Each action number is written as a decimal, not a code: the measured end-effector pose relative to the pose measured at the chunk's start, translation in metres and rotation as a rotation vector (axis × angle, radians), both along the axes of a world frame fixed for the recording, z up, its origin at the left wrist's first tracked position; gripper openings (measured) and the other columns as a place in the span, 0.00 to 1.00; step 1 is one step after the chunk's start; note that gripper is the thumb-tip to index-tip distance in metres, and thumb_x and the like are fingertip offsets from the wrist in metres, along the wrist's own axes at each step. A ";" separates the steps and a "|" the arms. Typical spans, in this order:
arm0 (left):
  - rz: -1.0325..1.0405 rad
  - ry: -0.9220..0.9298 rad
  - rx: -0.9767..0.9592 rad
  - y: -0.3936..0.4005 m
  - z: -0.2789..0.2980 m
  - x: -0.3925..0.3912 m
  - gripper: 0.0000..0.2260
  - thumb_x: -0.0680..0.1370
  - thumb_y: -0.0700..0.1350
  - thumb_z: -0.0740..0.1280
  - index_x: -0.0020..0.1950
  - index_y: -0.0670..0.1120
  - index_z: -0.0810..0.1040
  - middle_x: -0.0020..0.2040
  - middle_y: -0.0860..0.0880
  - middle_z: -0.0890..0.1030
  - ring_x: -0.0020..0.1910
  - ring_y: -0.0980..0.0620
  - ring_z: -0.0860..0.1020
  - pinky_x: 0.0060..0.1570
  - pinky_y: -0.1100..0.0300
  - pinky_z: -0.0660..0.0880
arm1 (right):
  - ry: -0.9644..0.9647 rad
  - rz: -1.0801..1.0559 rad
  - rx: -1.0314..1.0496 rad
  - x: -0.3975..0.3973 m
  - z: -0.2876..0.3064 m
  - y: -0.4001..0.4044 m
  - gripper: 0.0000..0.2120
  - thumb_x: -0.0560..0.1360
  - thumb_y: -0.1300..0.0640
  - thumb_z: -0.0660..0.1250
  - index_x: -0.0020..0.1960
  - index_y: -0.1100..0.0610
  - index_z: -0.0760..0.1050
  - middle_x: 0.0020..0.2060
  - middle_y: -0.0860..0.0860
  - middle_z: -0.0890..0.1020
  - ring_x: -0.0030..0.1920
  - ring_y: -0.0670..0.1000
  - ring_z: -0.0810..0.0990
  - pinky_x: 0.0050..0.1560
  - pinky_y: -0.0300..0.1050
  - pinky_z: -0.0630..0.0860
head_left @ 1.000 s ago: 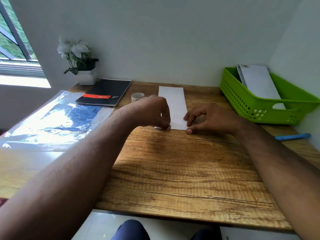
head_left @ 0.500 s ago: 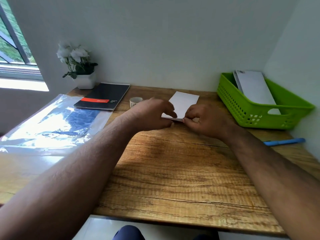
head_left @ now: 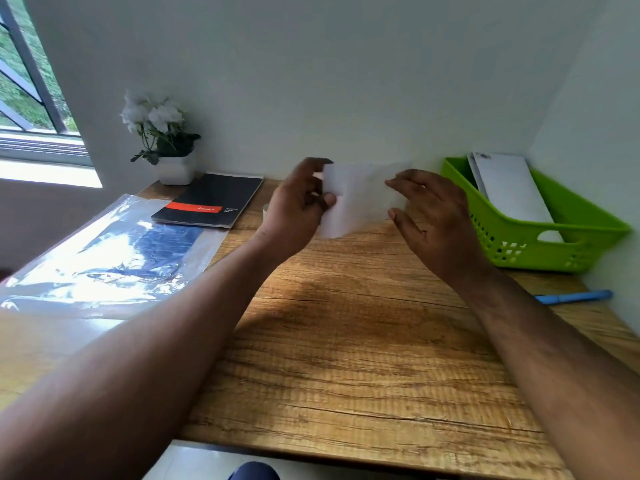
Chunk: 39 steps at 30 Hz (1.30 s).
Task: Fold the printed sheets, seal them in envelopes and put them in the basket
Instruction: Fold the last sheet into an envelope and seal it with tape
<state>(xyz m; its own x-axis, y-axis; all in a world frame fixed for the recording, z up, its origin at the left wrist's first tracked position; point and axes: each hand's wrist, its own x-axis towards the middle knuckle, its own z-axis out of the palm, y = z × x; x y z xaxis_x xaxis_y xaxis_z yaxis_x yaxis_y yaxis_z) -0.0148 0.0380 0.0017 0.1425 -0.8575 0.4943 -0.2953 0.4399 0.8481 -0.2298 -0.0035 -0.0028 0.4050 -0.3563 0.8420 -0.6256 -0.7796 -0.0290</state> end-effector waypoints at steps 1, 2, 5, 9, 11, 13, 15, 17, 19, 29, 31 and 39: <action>-0.016 0.105 0.061 0.001 0.002 0.001 0.18 0.78 0.31 0.63 0.62 0.50 0.71 0.51 0.38 0.80 0.49 0.41 0.81 0.44 0.45 0.80 | -0.007 0.000 0.020 -0.002 -0.001 -0.002 0.17 0.74 0.55 0.67 0.62 0.55 0.76 0.59 0.52 0.79 0.61 0.51 0.75 0.62 0.50 0.68; -0.028 0.181 0.120 0.002 0.004 0.003 0.20 0.78 0.30 0.61 0.64 0.51 0.71 0.52 0.36 0.79 0.49 0.41 0.81 0.44 0.44 0.81 | -0.005 -0.001 0.047 -0.003 -0.001 -0.004 0.16 0.74 0.55 0.67 0.62 0.54 0.77 0.59 0.51 0.79 0.61 0.51 0.75 0.62 0.51 0.69; -0.015 0.288 0.316 0.000 0.007 0.013 0.20 0.79 0.30 0.59 0.67 0.48 0.71 0.57 0.38 0.78 0.50 0.45 0.80 0.40 0.51 0.81 | -0.001 -0.006 0.159 -0.005 -0.006 -0.010 0.15 0.74 0.54 0.68 0.60 0.54 0.78 0.58 0.51 0.79 0.60 0.51 0.76 0.62 0.53 0.71; 0.078 0.062 0.642 -0.005 0.002 0.025 0.14 0.81 0.35 0.58 0.60 0.48 0.77 0.58 0.42 0.76 0.45 0.46 0.78 0.30 0.58 0.76 | 0.062 -0.004 0.388 -0.008 -0.010 -0.016 0.16 0.73 0.52 0.69 0.60 0.54 0.79 0.60 0.52 0.79 0.62 0.52 0.76 0.65 0.54 0.70; 0.163 -0.311 0.691 -0.008 -0.003 0.025 0.16 0.80 0.36 0.59 0.61 0.52 0.78 0.58 0.43 0.74 0.39 0.48 0.77 0.29 0.59 0.76 | 0.196 -0.056 0.602 -0.008 -0.012 -0.014 0.20 0.74 0.49 0.69 0.65 0.49 0.75 0.67 0.50 0.74 0.68 0.50 0.71 0.70 0.47 0.64; 0.199 -0.614 0.668 -0.010 -0.007 0.023 0.19 0.79 0.36 0.60 0.64 0.54 0.77 0.65 0.44 0.72 0.47 0.46 0.78 0.43 0.56 0.80 | 0.375 -0.139 0.784 -0.008 -0.014 -0.011 0.24 0.75 0.43 0.65 0.70 0.43 0.67 0.73 0.45 0.65 0.73 0.48 0.63 0.70 0.45 0.59; 0.218 -0.865 0.645 -0.010 -0.007 0.021 0.19 0.79 0.40 0.61 0.67 0.55 0.74 0.69 0.46 0.71 0.59 0.45 0.76 0.56 0.55 0.75 | 0.430 -0.157 0.885 -0.010 -0.016 -0.010 0.26 0.76 0.40 0.61 0.73 0.40 0.61 0.75 0.43 0.59 0.75 0.48 0.58 0.72 0.46 0.56; 0.276 -1.030 0.598 -0.008 -0.008 0.022 0.19 0.78 0.43 0.62 0.68 0.56 0.74 0.68 0.47 0.73 0.62 0.46 0.75 0.58 0.52 0.75 | 0.439 -0.167 0.912 -0.011 -0.017 -0.012 0.27 0.76 0.38 0.59 0.73 0.40 0.60 0.76 0.43 0.58 0.75 0.48 0.57 0.74 0.48 0.55; 0.369 -1.108 0.502 -0.005 -0.008 0.018 0.17 0.77 0.43 0.63 0.66 0.54 0.76 0.65 0.46 0.76 0.61 0.45 0.75 0.55 0.50 0.77 | 0.484 -0.193 0.885 -0.009 -0.017 -0.013 0.27 0.75 0.35 0.57 0.72 0.39 0.62 0.75 0.44 0.62 0.74 0.48 0.60 0.74 0.54 0.56; 0.031 -1.226 0.430 -0.013 -0.026 -0.022 0.22 0.83 0.54 0.51 0.77 0.55 0.58 0.78 0.50 0.59 0.78 0.47 0.53 0.72 0.34 0.40 | 0.297 -0.134 0.763 -0.005 -0.014 -0.013 0.17 0.79 0.51 0.61 0.67 0.50 0.72 0.68 0.48 0.73 0.69 0.50 0.69 0.69 0.45 0.63; 0.035 -1.237 0.416 -0.013 -0.025 -0.021 0.21 0.83 0.51 0.51 0.77 0.55 0.58 0.78 0.52 0.59 0.78 0.47 0.52 0.71 0.32 0.37 | 0.324 -0.151 0.857 -0.013 -0.014 -0.017 0.19 0.80 0.52 0.60 0.70 0.51 0.69 0.72 0.48 0.68 0.72 0.49 0.65 0.70 0.42 0.58; 0.010 -1.163 0.331 -0.007 -0.026 -0.054 0.23 0.83 0.50 0.50 0.78 0.50 0.55 0.79 0.50 0.57 0.78 0.49 0.50 0.72 0.38 0.34 | 0.622 -0.148 0.919 0.002 -0.009 -0.005 0.23 0.82 0.48 0.52 0.75 0.52 0.60 0.75 0.50 0.60 0.74 0.50 0.60 0.73 0.44 0.56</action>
<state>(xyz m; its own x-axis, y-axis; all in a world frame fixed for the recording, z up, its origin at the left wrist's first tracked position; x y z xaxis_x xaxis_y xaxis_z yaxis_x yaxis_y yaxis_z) -0.0684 0.0307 -0.0245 -0.2340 -0.9682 0.0880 -0.9588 0.2448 0.1440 -0.2278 -0.0082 -0.0119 0.5658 -0.8184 -0.1007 -0.8167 -0.5393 -0.2055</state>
